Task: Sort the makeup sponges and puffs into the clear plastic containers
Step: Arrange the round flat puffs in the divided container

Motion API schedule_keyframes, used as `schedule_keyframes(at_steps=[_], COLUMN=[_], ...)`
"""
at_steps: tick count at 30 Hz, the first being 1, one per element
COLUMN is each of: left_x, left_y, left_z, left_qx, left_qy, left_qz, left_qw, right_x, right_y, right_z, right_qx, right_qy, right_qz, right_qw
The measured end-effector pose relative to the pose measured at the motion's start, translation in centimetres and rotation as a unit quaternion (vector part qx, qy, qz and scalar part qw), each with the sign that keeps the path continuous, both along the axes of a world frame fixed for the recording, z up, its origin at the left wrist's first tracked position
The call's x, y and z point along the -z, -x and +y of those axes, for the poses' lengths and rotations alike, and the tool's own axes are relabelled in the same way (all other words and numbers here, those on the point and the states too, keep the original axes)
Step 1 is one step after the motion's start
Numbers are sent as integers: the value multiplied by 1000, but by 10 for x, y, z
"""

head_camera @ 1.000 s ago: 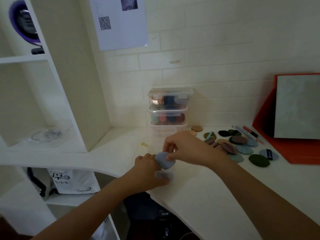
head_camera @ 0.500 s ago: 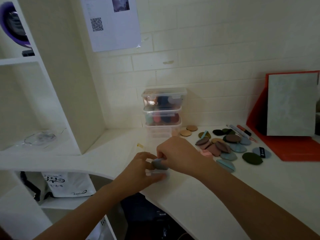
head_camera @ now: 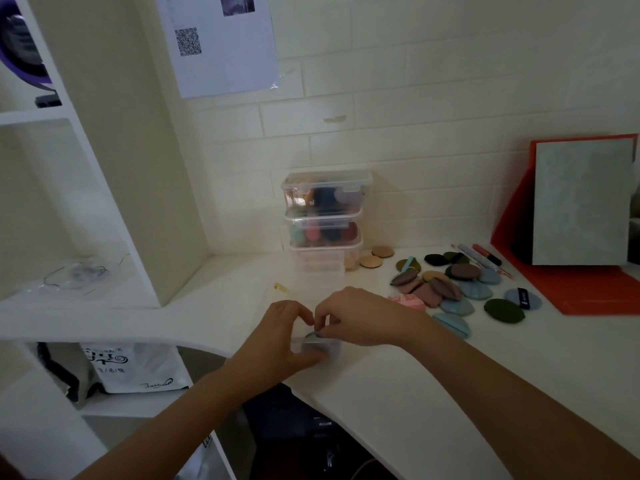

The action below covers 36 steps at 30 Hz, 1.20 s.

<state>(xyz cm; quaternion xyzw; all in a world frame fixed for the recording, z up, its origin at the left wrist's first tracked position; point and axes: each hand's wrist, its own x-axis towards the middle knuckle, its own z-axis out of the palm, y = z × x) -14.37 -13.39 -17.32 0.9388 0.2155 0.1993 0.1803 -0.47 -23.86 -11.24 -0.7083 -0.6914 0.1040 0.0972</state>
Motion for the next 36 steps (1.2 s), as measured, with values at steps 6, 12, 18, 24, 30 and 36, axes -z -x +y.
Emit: schedule_keyframes(at_steps=[6, 12, 18, 24, 30, 36], left_x=[1, 5, 2, 2, 0, 2], left_y=[-5, -10, -13, -16, -22, -30], left_z=[-6, -5, -14, -21, -34, -46], left_qx=[26, 30, 27, 20, 10, 11], left_qy=[-57, -92, -90, -83, -66, -67], left_qz=[26, 23, 34, 27, 23, 21], left_qw=[998, 995, 995, 996, 997, 997], right_x=[-12, -28, -18, 6, 0, -32], right_y=[-16, -51, -89, -103, -94, -69], right_z=[-10, -25, -42, -39, -43, -49], right_qx=[-10, 92, 276, 284, 273, 269], right_qy=[65, -80, 127, 239, 238, 63], right_qz=[77, 127, -144, -168, -207, -248], right_qw=[995, 984, 942, 913, 909, 928])
